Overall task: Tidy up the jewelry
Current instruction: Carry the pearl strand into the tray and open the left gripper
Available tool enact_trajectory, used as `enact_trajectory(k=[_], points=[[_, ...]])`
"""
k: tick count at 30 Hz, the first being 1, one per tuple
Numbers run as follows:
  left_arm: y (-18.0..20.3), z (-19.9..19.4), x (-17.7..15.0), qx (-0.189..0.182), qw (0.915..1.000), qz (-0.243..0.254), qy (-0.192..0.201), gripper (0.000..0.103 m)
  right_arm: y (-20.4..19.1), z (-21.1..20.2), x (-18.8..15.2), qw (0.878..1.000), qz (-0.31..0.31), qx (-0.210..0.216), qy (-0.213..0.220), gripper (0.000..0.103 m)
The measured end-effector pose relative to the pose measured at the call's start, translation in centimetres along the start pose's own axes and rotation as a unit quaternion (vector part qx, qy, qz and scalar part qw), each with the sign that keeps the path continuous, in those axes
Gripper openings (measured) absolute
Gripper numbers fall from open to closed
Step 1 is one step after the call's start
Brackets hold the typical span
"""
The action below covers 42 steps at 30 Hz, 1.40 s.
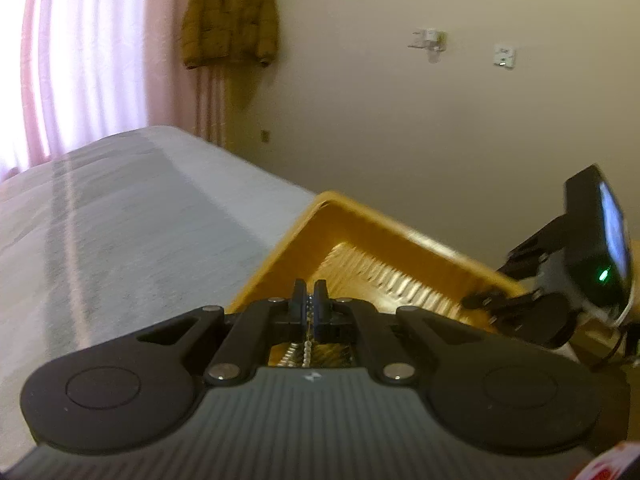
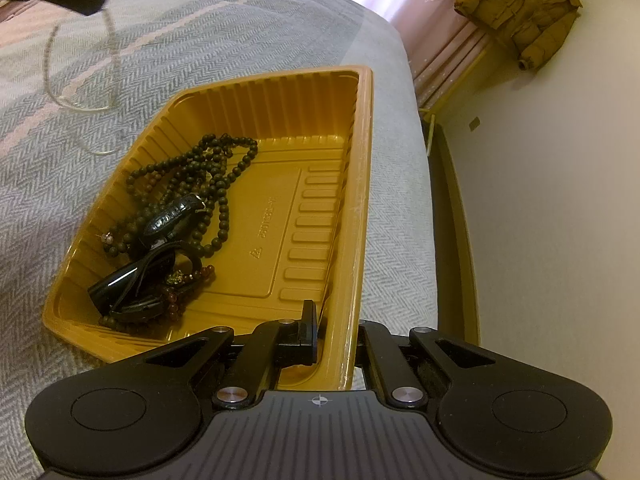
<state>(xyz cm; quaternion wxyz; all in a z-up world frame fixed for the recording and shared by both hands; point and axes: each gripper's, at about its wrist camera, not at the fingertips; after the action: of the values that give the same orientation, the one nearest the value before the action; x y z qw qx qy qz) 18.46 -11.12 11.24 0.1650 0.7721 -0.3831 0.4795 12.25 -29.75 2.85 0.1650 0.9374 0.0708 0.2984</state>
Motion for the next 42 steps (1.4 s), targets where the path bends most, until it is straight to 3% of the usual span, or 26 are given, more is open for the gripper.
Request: enact_trajectory(k=[13, 21, 29, 30, 32, 33, 42], points=[[4.8, 5.3, 3.2, -0.082, 0.9965, -0.009, 0.015, 0.002, 0.2, 0.0, 0.0, 1.000, 0.002, 0.004, 0.001, 0.004], [5.8, 9.3, 1.5, -0.089, 0.9954, -0.010, -0.033, 0.002, 0.3, 0.0, 0.1, 1.000, -0.001, 0.009, 0.000, 0.004], [5.5, 9.5, 0.5, -0.088, 0.9952, -0.011, -0.040, 0.002, 0.5, 0.1, 0.0, 1.000, 0.002, 0.010, -0.001, 0.004], [5.6, 9.5, 0.6, -0.088, 0.9953, -0.011, -0.040, 0.003, 0.5, 0.1, 0.0, 1.000, 0.002, 0.010, -0.001, 0.004], [5.3, 9.2, 0.6, -0.085, 0.9955, -0.016, -0.037, 0.017, 0.4, 0.1, 0.1, 1.000, 0.002, 0.010, -0.001, 0.004], [5.1, 9.0, 0.6, -0.084, 0.9957, -0.020, -0.034, 0.030, 0.4, 0.0, 0.0, 1.000, 0.002, 0.010, -0.001, 0.004], [2.1, 6.6, -0.9, -0.041, 0.9975, -0.050, -0.030, 0.037, 0.4, 0.0, 0.1, 1.000, 0.003, 0.010, -0.001, 0.004]])
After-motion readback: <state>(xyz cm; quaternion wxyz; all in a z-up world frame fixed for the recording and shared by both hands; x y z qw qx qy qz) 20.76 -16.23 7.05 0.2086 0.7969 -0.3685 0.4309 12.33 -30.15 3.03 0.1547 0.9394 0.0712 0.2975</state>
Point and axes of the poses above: each gripper's, at about its wrist camera, not at the fingertips, and z roughly the way its jaws point, y to its right, x to its top, and after that the axes turned 13 degrees about z, right-handed
